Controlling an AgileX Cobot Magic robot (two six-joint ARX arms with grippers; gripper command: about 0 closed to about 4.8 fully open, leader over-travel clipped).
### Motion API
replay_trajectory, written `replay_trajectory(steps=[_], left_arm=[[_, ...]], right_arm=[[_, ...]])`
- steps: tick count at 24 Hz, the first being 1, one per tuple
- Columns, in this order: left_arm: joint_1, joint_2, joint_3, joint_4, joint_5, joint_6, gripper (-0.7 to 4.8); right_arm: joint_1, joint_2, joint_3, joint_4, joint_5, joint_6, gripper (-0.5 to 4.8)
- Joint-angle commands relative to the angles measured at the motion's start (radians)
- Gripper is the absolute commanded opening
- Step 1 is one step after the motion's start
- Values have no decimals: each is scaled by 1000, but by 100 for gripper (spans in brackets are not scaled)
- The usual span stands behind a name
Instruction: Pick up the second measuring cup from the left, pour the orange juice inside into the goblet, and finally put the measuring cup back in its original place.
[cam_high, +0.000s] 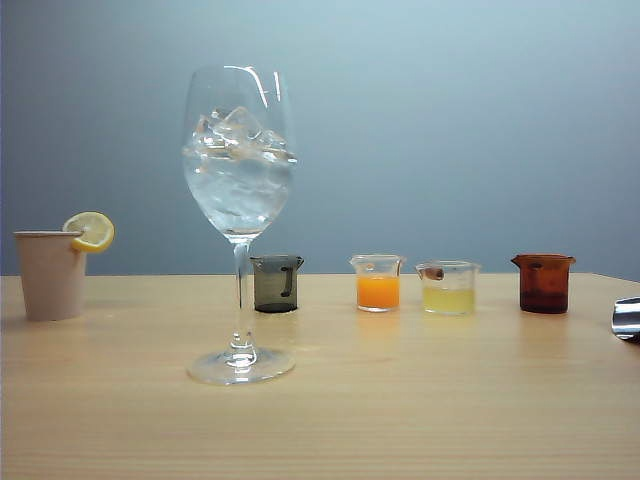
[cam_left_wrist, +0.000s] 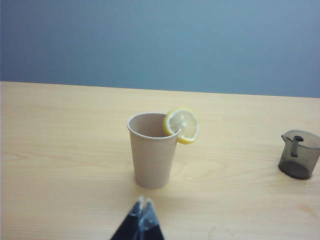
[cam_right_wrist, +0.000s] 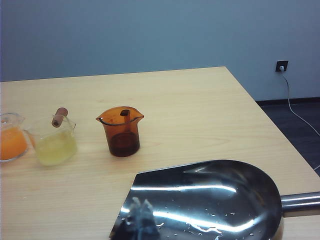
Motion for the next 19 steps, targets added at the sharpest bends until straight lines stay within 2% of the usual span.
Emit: replay_trajectory(steps=[1, 16, 19], left_arm=[[-2, 1, 4, 13, -3, 3, -6], [-2, 1, 11, 14, -5, 9, -6], [-2, 3, 85, 5, -34, 0, -6]], right_arm=[[0, 0, -6, 10, -2, 4, -1], [0, 0, -5, 38, 1, 4, -1], [0, 0, 53, 29, 1, 4, -1]])
